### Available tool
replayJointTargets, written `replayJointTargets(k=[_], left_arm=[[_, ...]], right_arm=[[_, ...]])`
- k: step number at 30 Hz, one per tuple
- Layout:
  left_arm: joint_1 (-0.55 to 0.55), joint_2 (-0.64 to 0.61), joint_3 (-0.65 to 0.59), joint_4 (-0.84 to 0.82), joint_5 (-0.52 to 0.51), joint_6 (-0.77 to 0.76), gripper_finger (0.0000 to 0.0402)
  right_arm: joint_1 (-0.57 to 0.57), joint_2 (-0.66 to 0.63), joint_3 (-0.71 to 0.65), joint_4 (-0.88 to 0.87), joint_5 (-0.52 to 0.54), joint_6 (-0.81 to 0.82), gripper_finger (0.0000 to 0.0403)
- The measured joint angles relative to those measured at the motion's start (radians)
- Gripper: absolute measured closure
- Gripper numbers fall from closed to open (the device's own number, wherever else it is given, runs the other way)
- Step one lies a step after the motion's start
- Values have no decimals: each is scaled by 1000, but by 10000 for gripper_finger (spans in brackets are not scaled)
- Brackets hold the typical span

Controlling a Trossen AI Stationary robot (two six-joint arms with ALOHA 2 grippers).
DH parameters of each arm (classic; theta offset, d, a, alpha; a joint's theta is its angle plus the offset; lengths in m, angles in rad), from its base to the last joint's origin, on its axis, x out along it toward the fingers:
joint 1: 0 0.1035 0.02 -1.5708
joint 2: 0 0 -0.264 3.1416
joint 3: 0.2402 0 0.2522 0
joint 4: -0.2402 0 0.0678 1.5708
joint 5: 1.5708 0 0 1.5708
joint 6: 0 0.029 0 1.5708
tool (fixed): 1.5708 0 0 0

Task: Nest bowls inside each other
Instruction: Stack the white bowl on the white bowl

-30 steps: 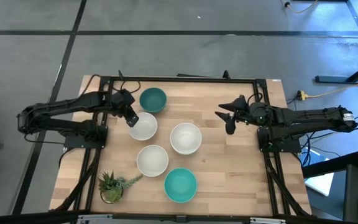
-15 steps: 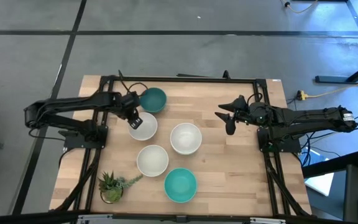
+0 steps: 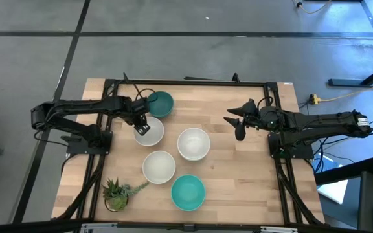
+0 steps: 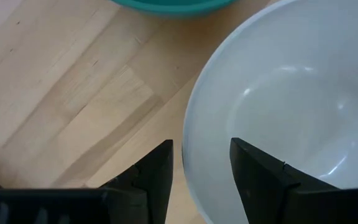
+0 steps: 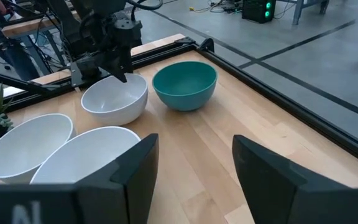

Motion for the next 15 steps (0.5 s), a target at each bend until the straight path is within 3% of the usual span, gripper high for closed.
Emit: replayJointTargets(k=[7, 15], left_arm=[[0, 0, 0, 0, 3, -5, 271], [0, 0, 0, 0, 7, -7, 372]], right_arm=[[0, 0, 0, 0, 0, 0, 196], [0, 0, 0, 1, 0, 0, 196]])
